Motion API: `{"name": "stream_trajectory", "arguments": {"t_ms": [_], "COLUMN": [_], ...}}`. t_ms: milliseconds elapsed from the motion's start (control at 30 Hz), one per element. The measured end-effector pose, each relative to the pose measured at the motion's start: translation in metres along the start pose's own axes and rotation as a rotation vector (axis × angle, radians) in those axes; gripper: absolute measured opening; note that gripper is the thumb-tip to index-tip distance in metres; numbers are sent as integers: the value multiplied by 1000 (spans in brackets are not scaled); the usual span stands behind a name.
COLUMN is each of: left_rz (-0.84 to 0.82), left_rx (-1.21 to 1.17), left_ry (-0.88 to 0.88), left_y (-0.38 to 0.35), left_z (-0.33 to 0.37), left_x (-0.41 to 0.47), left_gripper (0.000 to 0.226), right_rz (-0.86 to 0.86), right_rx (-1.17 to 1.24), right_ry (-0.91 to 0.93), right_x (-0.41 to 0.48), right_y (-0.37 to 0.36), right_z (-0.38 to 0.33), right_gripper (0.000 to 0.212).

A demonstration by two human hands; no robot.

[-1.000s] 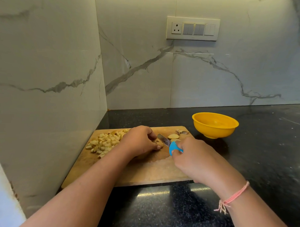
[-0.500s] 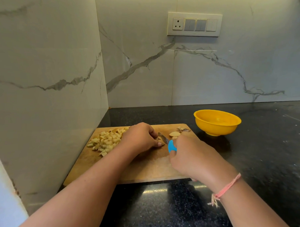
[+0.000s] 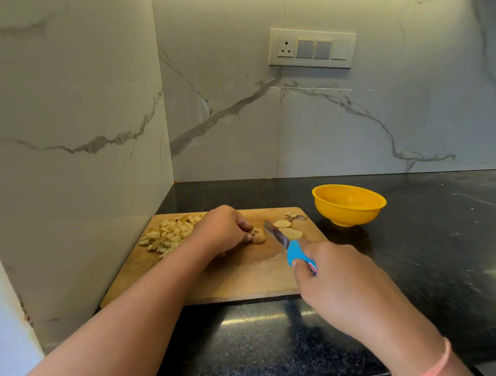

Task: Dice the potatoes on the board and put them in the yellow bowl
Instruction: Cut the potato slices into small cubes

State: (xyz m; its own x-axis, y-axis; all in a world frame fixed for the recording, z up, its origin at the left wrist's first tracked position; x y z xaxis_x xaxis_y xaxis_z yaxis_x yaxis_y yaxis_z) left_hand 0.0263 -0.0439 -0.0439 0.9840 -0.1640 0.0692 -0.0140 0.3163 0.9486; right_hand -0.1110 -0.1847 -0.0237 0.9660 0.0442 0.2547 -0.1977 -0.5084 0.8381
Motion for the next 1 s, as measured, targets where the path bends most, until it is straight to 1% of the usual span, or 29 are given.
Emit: {"name": "stream_trajectory", "arguments": {"t_ms": [67,300,367,433,567,700,733,867,1000], "left_rz": [0,7,9,6,3,10,16,69,93], "left_rx": [-6,-62,-67,-66,-61,-21,-2,100,155], "left_ry": [4,21,21,16,11,7,5,1,3], "left_y": [0,0,0,1,1,2,2,3,1], "left_z": [0,-3,-3,-3,-4,0,1,5,7], "left_x": [0,3,3,3,4,2,1,-1,-2], "left_gripper": [32,19,18,17,18,19,19,20,19], "right_rz": [27,0,-35,-81,-115,-147,-147,-121,-132], "right_rx": [9,-39,-64,-93,-140,-124,-119,-125,-142], "right_ry": [6,-12,-20,-21,16,11,11,26,40], "right_x": [3,14,18,24,41,50,51,46,42], "right_y": [-2,-20,-23,-24,-19,-19,-20,-26,-28], "right_z": [-3,-9,-11,-14,-23,-23,-22,-15,-13], "right_gripper": [43,42,41,37,21,8,8,26,29]}}
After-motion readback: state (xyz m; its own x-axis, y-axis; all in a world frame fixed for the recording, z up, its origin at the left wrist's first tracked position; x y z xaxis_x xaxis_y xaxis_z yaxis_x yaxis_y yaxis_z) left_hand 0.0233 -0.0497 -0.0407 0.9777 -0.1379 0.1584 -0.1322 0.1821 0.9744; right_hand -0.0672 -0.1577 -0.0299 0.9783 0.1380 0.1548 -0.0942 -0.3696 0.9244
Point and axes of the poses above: each hand's wrist, its own x-axis towards the middle knuckle, its own y-axis out of the back of the hand, z = x × y, the point moved 6 cm from there along x, towards the middle knuckle, and after that the axes turned 13 degrees about x, right-handed, at the moved point
